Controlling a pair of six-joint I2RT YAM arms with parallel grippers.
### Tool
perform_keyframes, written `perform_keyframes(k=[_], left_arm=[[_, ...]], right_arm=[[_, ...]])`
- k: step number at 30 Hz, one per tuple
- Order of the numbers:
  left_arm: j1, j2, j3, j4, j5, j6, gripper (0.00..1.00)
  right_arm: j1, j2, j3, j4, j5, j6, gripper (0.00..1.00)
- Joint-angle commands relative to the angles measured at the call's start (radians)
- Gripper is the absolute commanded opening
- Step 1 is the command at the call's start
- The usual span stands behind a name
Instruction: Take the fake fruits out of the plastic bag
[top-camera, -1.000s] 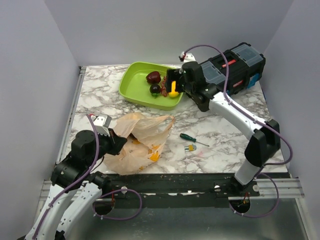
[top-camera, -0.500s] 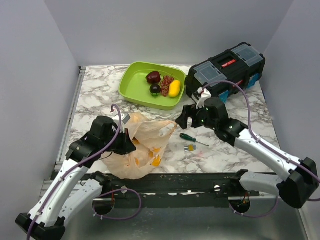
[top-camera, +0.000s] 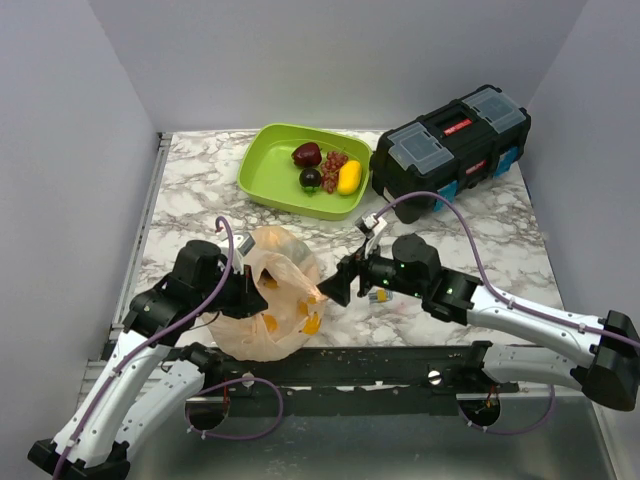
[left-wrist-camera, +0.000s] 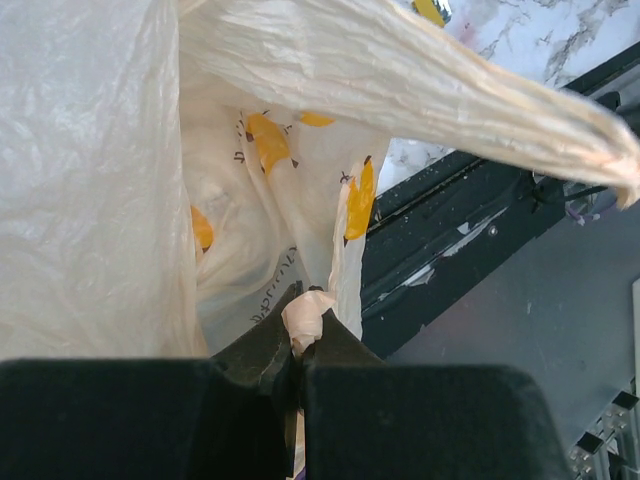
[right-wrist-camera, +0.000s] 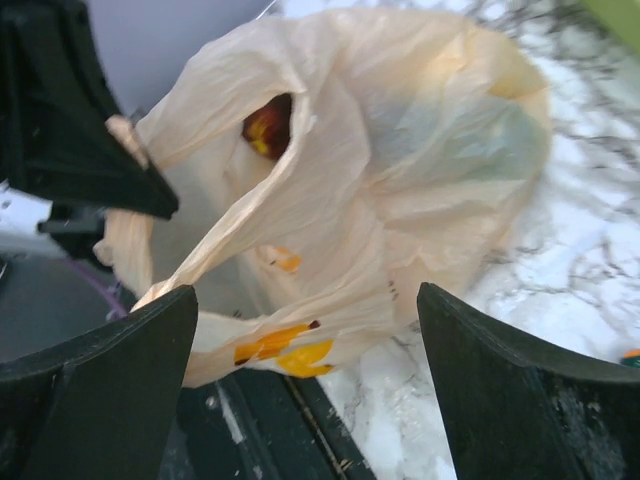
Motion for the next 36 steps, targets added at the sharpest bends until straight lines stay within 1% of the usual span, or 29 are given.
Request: perform_keyframes(k=[1,2,4,8,12,14,15,19,21,23,24,25,27,28,29,31,34,36], left_arm=[[-0.004,-0.017,0.001,-0.004,0.001,-0.004,0.0],[-0.005,-0.019,0.007,-0.004,-0.007,-0.004,0.0],[-0.005,-0.029,0.022,-0.004,-0.024,-0.002,0.0],[-0.005,-0.087,0.04,0.008,-0.069,-0.004,0.0],[-0.005,-0.146,0.048,0.035,-0.104,-0.006,0.0],[-0.005,-0.157,0.041,0.04,-0.115,0.0,0.0],[-0.004,-0.156,0.037,0.038,-0.122,0.001,0.0],[-0.005,-0.122,0.026,0.04,-0.107,0.003,0.0],[-0.004,-0.111,0.025,0.041,-0.108,0.005,0.0],[-0.004,-0.109,0.021,0.045,-0.105,0.006,0.0],[-0.006,-0.11,0.02,0.046,-0.103,0.006,0.0],[-0.006,-0.109,0.019,0.046,-0.102,0.006,0.0],[-0.006,-0.11,0.019,0.045,-0.105,0.006,0.0],[-0.005,-0.112,0.018,0.046,-0.108,0.003,0.0],[-0.006,-0.112,0.017,0.048,-0.111,0.002,0.0],[-0.006,-0.11,0.016,0.049,-0.113,0.002,0.0],[-0.006,-0.105,0.018,0.048,-0.113,0.002,0.0],[-0.005,-0.108,0.017,0.049,-0.112,0.002,0.0]], right_arm=[[0.001,-0.042,0.045,-0.001,0.275,-0.016,0.95],[0.001,-0.054,0.062,-0.014,0.279,-0.042,0.97],[0.001,-0.061,0.117,-0.045,0.228,-0.087,0.98],[0.001,-0.024,0.23,-0.069,0.005,-0.135,0.97],[0.013,0.043,0.243,0.028,-0.143,-0.092,0.96],[0.032,0.1,0.253,0.056,-0.167,-0.083,0.94],[0.043,0.13,0.264,0.055,-0.167,-0.083,0.91],[0.086,0.269,0.272,0.075,-0.101,-0.073,0.75],[0.116,0.334,0.263,0.105,-0.057,-0.093,0.71],[0.153,0.408,0.261,0.125,0.036,-0.131,0.66],[0.178,0.44,0.273,0.123,0.101,-0.155,0.62],[0.195,0.474,0.279,0.132,0.16,-0.177,0.56],[0.22,0.521,0.26,0.204,0.28,-0.187,0.38],[0.221,0.536,0.232,0.261,0.314,-0.173,0.3],[0.221,0.555,0.197,0.348,0.356,-0.157,0.29],[0.222,0.602,0.179,0.447,0.384,-0.15,0.29],[0.223,0.699,0.182,0.557,0.357,-0.164,0.29],[0.223,0.76,0.206,0.591,0.342,-0.176,0.29]])
